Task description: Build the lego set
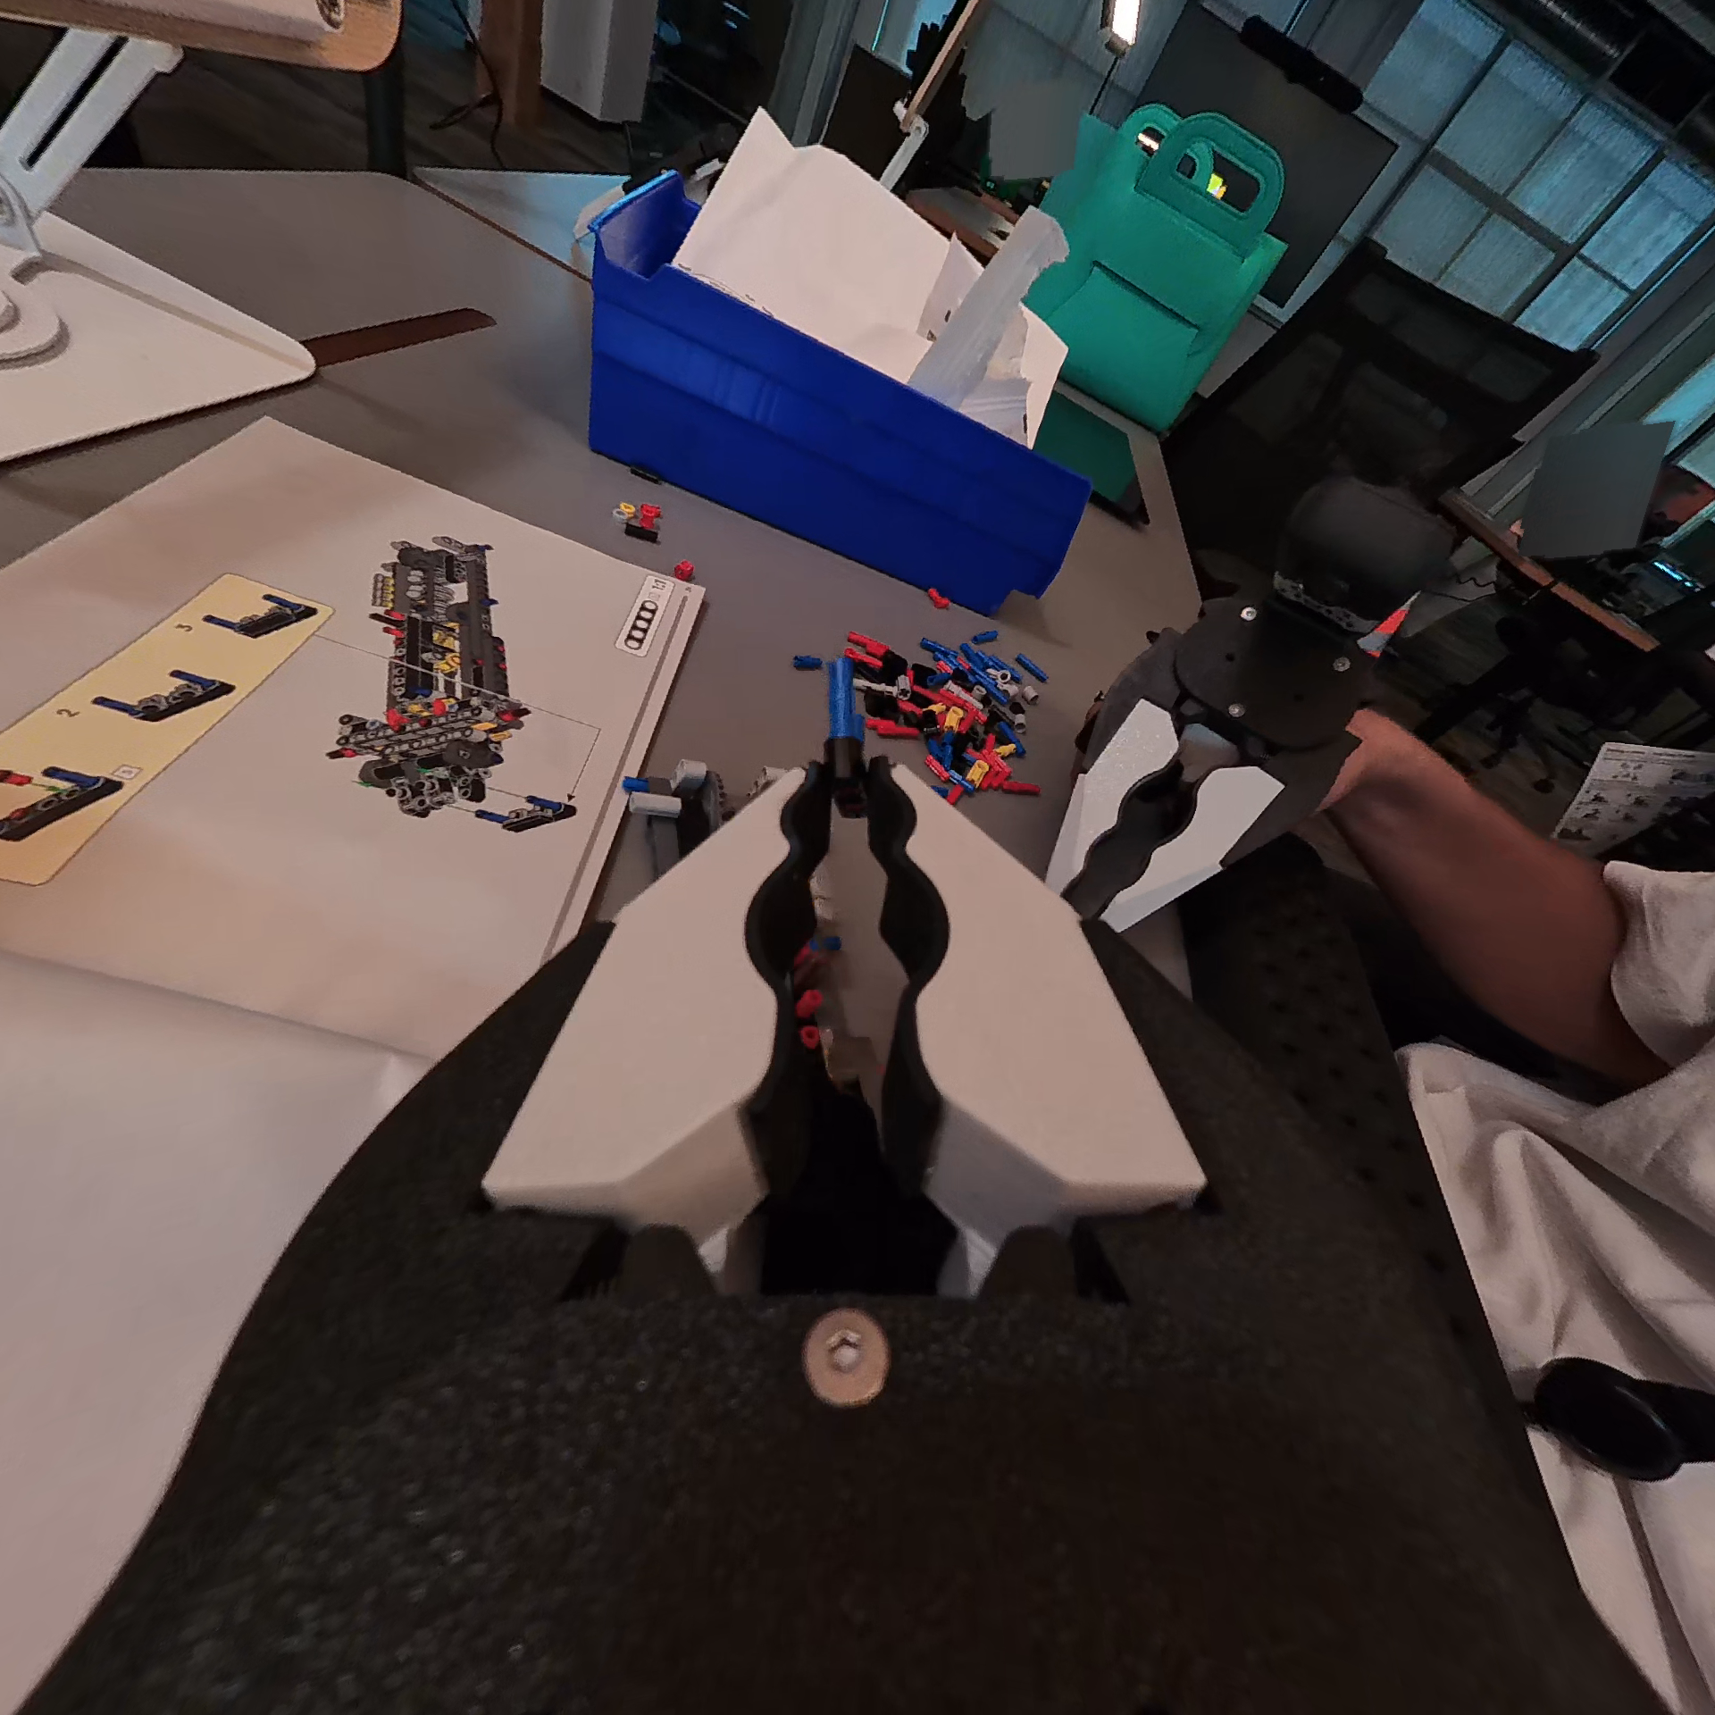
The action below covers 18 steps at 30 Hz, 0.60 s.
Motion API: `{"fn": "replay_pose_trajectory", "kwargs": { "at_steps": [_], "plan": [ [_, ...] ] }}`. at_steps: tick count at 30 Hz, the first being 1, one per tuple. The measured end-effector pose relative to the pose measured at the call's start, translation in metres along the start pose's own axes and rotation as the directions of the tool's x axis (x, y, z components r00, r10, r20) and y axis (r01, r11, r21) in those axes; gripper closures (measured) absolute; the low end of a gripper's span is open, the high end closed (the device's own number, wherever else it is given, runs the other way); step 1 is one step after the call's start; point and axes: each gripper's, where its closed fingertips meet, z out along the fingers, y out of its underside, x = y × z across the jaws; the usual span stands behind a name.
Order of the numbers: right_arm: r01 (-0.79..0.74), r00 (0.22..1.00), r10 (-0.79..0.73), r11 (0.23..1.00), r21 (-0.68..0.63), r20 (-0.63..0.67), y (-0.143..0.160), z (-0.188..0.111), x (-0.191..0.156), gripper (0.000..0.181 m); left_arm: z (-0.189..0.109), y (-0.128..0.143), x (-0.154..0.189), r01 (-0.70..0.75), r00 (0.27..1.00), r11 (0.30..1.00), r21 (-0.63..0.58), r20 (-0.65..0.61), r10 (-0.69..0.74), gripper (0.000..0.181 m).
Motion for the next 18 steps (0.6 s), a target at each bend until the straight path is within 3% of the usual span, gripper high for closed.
{"fn": "replay_pose_trajectory", "kwargs": {
  "at_steps": [6, 13, 15, 18],
  "plan": [
    [0.061, 0.998, -0.061, 0.998, -0.034, -0.016, 0.002, 0.003, 0.001, 0.171, 0.000, 0.001, 0.010, 0.036, 0.997, 0.999, -0.014, -0.068, -0.037, 0.175],
    [0.086, 0.996, -0.087, 0.995, -0.057, -0.023, -0.001, 0.004, 0.005, 0.174, -0.003, 0.003, 0.049, 0.129, 0.936, 0.989, -0.071, -0.320, -0.145, 0.175],
    [0.082, 0.997, -0.082, 0.995, 0.050, -0.010, -0.019, 0.000, 0.002, 0.175, -0.005, 0.001, 0.056, 0.142, 0.915, 0.987, -0.072, -0.371, -0.159, 0.176],
    [0.065, 0.995, -0.086, 0.938, 0.341, 0.049, -0.074, -0.024, -0.005, 0.175, -0.011, 0.002, 0.071, 0.161, 0.866, 0.982, -0.103, -0.462, -0.191, 0.176]
  ]
}}
